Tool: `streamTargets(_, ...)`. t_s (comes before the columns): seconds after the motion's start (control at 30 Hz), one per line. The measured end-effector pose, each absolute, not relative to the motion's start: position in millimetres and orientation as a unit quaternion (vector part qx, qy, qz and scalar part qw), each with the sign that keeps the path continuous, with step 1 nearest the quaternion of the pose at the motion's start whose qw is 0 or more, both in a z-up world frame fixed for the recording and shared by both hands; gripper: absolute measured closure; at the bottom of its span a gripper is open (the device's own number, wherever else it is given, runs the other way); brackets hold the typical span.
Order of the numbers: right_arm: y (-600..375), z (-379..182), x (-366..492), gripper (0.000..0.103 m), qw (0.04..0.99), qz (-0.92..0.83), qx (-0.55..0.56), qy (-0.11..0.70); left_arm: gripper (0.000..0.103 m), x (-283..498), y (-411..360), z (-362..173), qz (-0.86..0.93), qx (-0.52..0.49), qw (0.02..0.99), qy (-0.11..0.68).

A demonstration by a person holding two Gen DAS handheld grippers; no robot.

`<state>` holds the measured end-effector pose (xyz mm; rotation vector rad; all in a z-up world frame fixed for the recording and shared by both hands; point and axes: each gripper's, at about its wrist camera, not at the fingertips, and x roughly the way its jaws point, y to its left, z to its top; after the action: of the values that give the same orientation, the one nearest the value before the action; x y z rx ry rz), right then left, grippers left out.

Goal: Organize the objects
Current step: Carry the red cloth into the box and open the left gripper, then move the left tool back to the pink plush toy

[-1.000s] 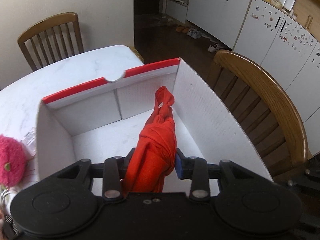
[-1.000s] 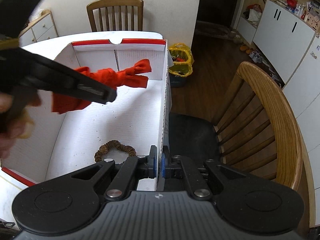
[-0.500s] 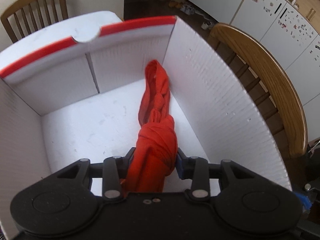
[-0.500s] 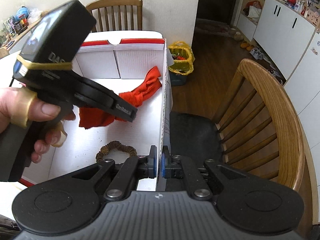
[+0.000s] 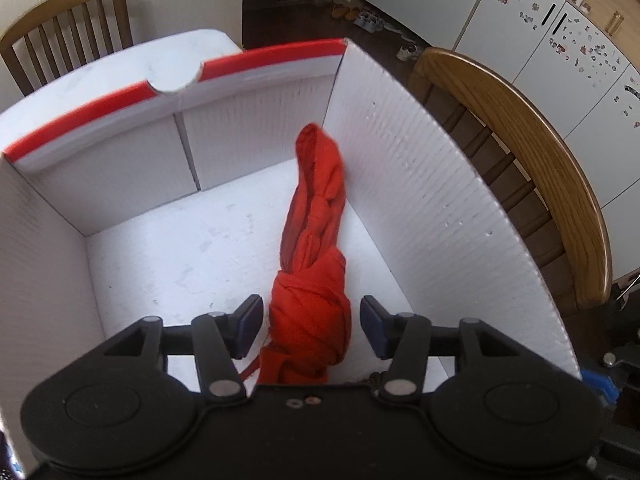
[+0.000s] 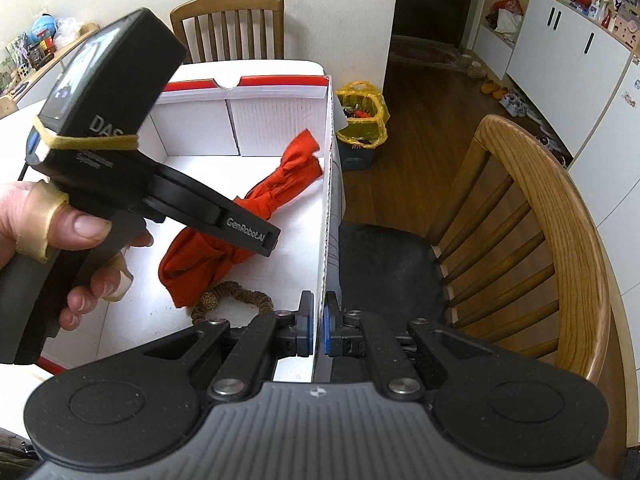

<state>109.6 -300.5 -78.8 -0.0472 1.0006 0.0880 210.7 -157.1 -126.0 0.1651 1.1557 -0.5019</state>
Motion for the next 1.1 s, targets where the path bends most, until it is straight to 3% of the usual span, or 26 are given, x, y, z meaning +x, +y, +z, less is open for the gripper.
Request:
streamTargets(0.47,-298,-80,109,0.099,0.876,0.046,-0.039,0.478,0.040,196,-117,-72,-0.218,0.088,0.840,0.489)
streamTargets(0.7,-297,-78,107,0.099,0.876,0.048,-0.048,0.477,0.035,188,-131,-55,-0.205,0.078,0.857,0.466)
streamTargets(1.1,-296,-76,106,0.099,0.877,0.049,-0.053,0.476,0.031,169,-100,-27,-0.181,0.059,0.880,0.436)
